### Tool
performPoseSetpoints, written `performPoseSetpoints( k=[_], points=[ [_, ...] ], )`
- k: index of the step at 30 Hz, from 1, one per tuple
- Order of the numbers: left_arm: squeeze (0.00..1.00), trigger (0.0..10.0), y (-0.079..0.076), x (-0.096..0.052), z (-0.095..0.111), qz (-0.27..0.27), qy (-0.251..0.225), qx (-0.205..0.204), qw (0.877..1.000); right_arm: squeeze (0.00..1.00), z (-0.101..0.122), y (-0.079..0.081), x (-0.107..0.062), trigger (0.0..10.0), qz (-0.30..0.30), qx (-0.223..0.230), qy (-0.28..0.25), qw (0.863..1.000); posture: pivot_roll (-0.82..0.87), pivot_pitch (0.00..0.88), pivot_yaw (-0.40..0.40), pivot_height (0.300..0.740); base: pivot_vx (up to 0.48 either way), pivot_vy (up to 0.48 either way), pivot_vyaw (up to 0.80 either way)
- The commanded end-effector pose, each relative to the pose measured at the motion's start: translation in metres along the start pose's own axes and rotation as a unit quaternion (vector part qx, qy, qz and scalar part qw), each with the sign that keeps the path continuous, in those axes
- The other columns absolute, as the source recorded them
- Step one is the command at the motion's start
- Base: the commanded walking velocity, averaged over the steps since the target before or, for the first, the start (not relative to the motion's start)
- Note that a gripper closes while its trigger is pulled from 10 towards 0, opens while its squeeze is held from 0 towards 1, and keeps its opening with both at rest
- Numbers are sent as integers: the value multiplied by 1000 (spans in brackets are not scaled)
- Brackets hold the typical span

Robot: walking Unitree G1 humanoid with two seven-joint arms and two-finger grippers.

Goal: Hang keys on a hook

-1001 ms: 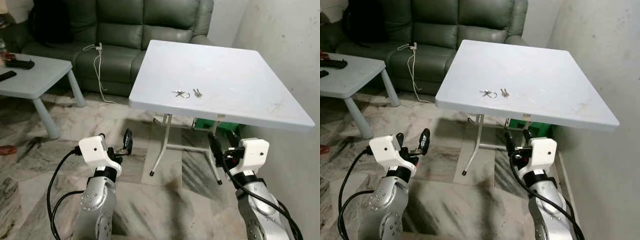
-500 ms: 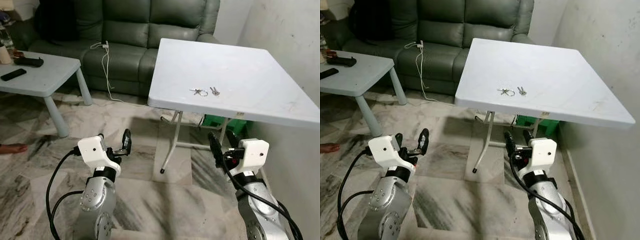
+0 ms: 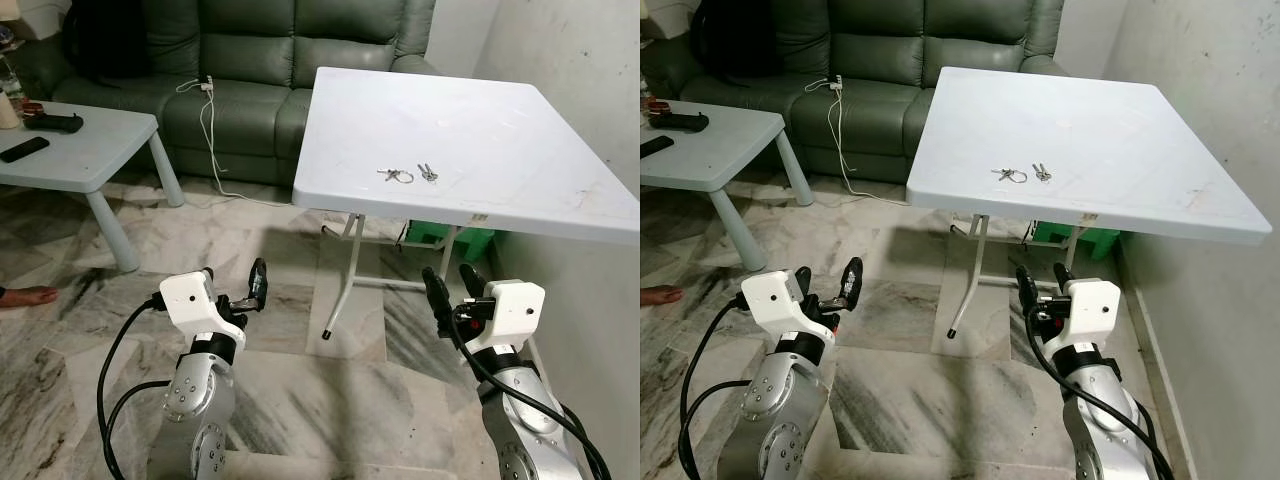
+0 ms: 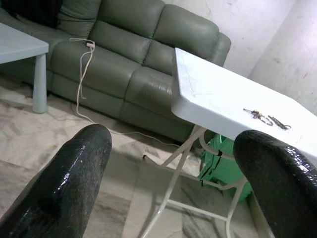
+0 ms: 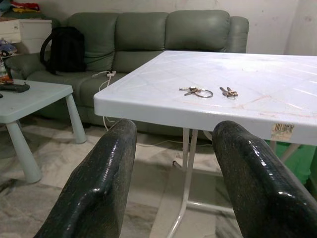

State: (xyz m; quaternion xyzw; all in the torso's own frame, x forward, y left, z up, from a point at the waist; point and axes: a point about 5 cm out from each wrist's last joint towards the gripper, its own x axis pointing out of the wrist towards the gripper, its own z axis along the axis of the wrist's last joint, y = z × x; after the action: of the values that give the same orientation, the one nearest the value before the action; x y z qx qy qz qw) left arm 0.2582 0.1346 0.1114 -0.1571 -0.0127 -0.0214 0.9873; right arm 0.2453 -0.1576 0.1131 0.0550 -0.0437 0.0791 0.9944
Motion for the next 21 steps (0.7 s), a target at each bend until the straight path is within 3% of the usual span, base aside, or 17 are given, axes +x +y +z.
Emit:
performPoseSetpoints(
  k=[1,21],
  points=[
    [0,10000,-10,2,1,-7,-4,-19,1000,0,3,-1,1,10000,1,0,-5,1000,-17,0,-93,740,364,0,0],
    [0,10000,-9,3,2,-12,-3,-12,1000,0,3,0,3,10000,1,1,-7,1000,-18,0,-86,740,361,0,0]
  ],
)
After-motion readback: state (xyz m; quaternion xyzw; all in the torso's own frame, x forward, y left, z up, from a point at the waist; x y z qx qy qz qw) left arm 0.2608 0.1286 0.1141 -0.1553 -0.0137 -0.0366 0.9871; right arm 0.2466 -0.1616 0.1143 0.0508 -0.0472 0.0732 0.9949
